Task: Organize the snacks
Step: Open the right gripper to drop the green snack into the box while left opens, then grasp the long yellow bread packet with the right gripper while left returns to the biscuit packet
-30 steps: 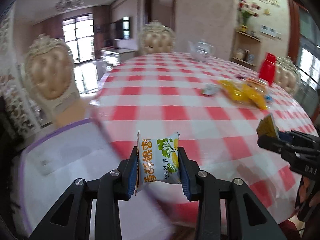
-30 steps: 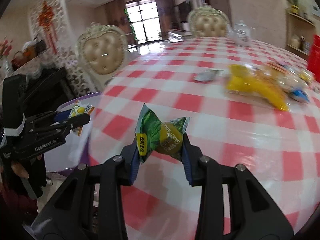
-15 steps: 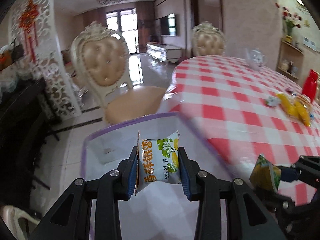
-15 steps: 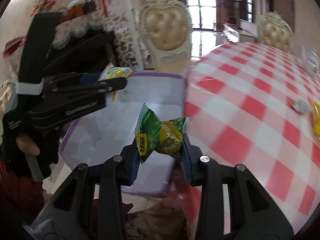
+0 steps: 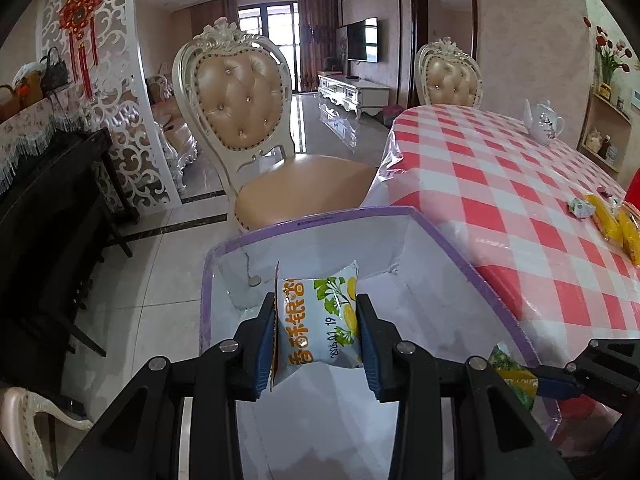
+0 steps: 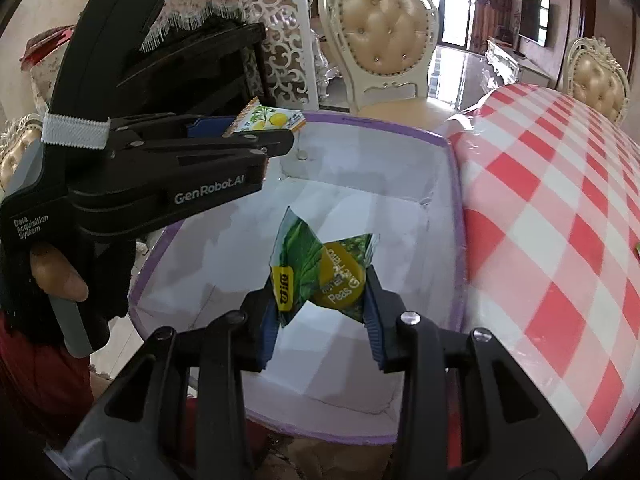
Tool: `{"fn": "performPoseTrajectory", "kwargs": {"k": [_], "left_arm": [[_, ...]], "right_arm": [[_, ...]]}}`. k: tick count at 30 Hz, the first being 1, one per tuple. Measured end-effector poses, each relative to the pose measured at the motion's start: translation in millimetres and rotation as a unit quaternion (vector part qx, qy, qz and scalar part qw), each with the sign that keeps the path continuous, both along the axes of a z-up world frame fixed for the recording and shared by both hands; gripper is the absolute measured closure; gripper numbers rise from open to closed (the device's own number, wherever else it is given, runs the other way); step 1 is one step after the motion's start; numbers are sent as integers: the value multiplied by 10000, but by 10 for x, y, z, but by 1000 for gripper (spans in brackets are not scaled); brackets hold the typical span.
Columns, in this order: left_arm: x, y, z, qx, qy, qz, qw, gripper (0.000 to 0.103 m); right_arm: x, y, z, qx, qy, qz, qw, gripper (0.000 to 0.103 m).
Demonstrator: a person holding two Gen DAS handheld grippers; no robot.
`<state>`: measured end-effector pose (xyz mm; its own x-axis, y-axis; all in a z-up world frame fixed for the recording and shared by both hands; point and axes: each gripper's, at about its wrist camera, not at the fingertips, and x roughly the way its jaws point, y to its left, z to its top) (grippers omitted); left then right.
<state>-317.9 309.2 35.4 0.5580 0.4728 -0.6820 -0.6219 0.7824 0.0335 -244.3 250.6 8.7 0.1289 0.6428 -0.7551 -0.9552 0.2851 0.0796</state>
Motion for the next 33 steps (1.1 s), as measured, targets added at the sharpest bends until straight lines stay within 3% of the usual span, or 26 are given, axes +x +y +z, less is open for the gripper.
{"fn": "performPoseTrajectory", "kwargs": {"k": [3, 5, 8, 10, 18, 26, 33], "left_arm": [[-6, 41, -33, -2, 87, 67, 9999, 61], [-6, 76, -57, -28, 132, 157, 9998, 59], [-30, 116, -53, -12, 193, 374, 9991, 37], [-41, 93, -26, 107, 146, 436, 9989, 26], [-26, -40, 55, 36, -145, 309, 9994, 24], [211, -608, 196, -329, -626, -606, 9957, 21], [692, -1406, 195, -690, -546, -1687, 9817, 20]], "right_arm": [[0, 54, -51, -24, 114, 21, 9999, 60], [14, 68, -68, 27, 298, 53, 9995, 51], [59, 19, -61, 129, 352, -91, 9993, 30], [53, -27, -40, 197, 384, -169, 9989, 30], [206, -526, 178, 574, 431, -613, 9955, 28], [498, -1437, 358, 748, 160, -1604, 9841, 23], [909, -2543, 417, 1026, 226, -2826, 9534, 19]]}}
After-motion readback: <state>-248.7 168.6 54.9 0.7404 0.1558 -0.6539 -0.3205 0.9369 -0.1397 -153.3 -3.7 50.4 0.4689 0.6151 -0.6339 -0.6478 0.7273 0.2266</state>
